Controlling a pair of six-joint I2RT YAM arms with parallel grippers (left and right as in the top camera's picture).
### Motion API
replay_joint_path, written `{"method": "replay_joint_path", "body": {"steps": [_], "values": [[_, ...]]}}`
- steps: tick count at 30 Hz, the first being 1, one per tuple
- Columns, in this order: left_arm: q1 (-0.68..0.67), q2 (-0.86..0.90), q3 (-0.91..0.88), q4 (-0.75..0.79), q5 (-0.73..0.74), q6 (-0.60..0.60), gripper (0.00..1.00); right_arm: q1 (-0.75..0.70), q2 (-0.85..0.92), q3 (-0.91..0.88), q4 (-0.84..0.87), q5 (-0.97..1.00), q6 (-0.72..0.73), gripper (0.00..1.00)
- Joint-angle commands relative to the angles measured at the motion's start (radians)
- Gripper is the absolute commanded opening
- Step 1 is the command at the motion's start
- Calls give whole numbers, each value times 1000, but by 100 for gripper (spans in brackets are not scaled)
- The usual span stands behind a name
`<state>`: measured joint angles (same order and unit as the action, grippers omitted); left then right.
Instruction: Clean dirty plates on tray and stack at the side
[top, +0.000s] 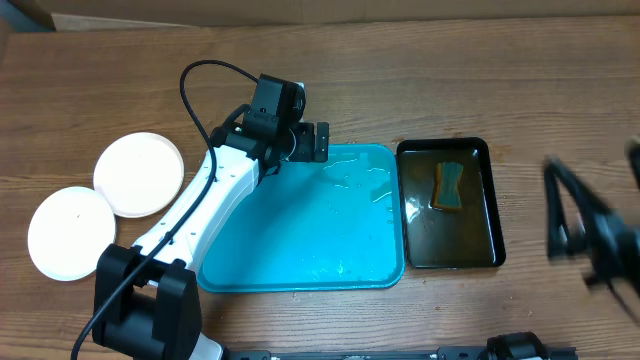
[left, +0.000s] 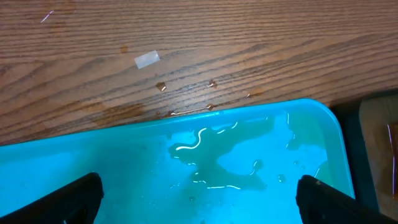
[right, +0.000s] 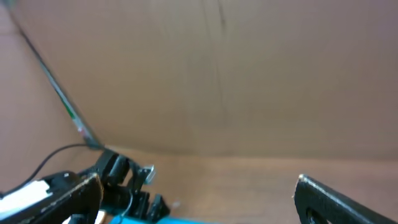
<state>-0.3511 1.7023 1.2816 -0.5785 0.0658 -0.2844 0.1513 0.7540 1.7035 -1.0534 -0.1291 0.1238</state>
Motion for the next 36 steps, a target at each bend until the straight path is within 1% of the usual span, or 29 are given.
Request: {"method": "replay_joint_path", "body": {"steps": [1, 3, 5, 6, 11, 13, 17, 21, 25, 29, 32, 36], "values": [[4, -8, -4, 3, -14, 18, 100, -9, -130, -181, 102, 31, -99, 100], [4, -8, -4, 3, -14, 18, 100, -23, -225, -340, 244, 31, -99, 100], [4, -8, -4, 3, -14, 18, 100, -36, -325, -531, 421, 17, -99, 100], [4, -8, -4, 3, -14, 18, 100, -37, -392, -668, 557, 11, -98, 100], [4, -8, -4, 3, -14, 18, 100, -37, -574, -1117, 1039, -45, -96, 100], [4, -8, -4, 3, -14, 18, 100, -37, -630, -1264, 1178, -53, -94, 100], [4, -8, -4, 3, -14, 18, 100, -37, -716, -1464, 1308, -55, -94, 100], [4, -8, -4, 3, -14, 18, 100, -48, -751, -1577, 1352, -48, -88, 100], [4, -8, -4, 3, -14, 18, 100, -60, -751, -1638, 1326, -48, -56, 100], [4, -8, -4, 3, -14, 18, 100, -60, -751, -1699, 1235, -56, -41, 100], [4, -8, -4, 3, -14, 18, 100, -61, -751, -1696, 1097, -55, -45, 100], [4, -8, -4, 3, -14, 18, 100, -62, -751, -1696, 985, -52, -45, 100]]}}
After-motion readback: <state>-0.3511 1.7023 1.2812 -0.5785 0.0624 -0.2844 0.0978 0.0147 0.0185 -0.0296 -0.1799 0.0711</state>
